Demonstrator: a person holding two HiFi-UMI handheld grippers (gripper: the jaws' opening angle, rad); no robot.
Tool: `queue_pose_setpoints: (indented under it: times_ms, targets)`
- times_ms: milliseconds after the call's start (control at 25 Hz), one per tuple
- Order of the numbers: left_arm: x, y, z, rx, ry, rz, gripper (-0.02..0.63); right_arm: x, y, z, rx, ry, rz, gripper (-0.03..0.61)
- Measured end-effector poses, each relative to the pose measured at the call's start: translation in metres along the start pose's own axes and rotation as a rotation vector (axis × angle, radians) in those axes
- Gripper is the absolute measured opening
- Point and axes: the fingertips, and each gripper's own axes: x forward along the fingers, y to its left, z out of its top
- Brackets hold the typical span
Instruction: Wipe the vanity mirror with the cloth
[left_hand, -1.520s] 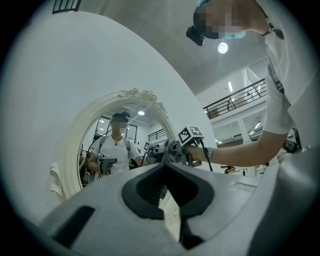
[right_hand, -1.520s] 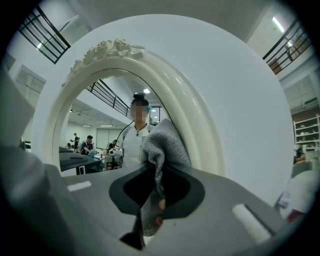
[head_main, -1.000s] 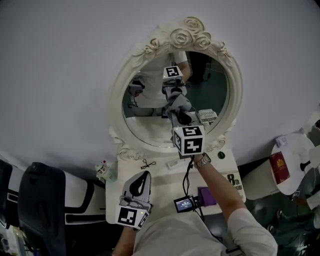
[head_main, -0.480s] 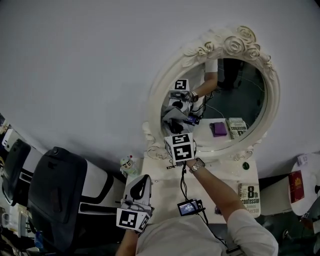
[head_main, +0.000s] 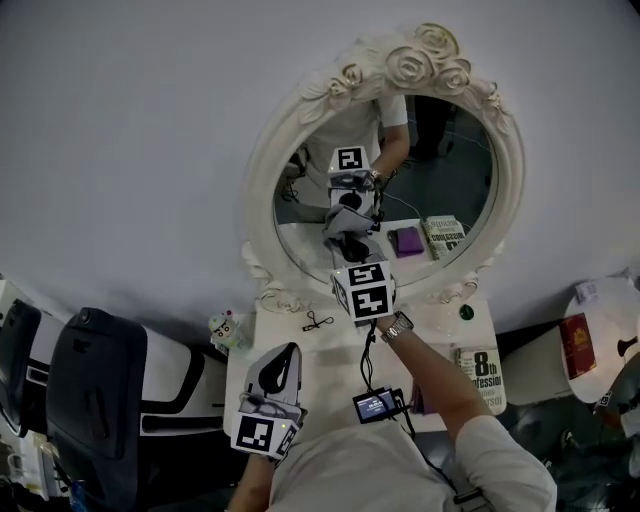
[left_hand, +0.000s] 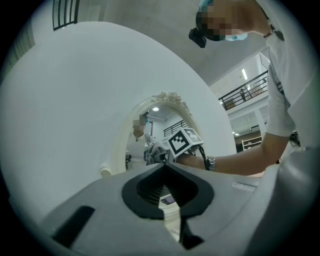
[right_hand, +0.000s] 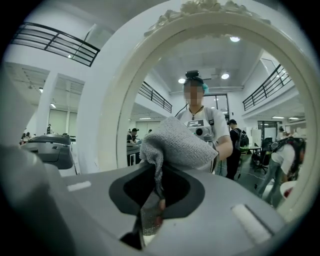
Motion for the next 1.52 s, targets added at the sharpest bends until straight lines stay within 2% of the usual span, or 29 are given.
queue_pose_setpoints:
  times_ms: [240,400,720,1040,1120,1200,1360,1520]
  targets:
    - [0.038,-0.054,-0.005,-0.020,-0.013,-0.100,0.006,-0.040,-0.084,-0.021,-0.001,0.029,-0.107,0.037]
    - [0.051,-0.075,-0.007,-0.029,-0.018,-0.125,0.006,-0.062,-0.130,-0.030,0.025,0.041,-0.173,0.037]
    - [0.066,-0.093,-0.013,-0.058,-0.025,-0.133,0.006,-0.096,-0.203,-0.053,0.065,0.074,-0.295,0.038]
    - [0.064,-0.087,-0.022,-0.076,0.001,-0.142,0.006,-0.115,-0.241,-0.070,0.058,0.106,-0.407,0.040]
    - [0.061,-0.079,-0.024,-0.078,0.009,-0.138,0.006,-0.116,-0.242,-0.073,0.088,0.105,-0.425,0.038]
    - [0.056,-0.070,-0.026,-0.082,0.020,-0.129,0.006,-0.112,-0.227,-0.075,0.106,0.103,-0.398,0.037]
    - [0.046,-0.051,-0.028,-0.075,0.036,-0.109,0.006,-0.078,-0.159,-0.080,0.051,0.113,-0.275,0.037]
    - [0.030,-0.032,-0.025,-0.049,0.040,-0.079,0.006,-0.038,-0.078,-0.092,0.046,0.145,-0.124,0.037]
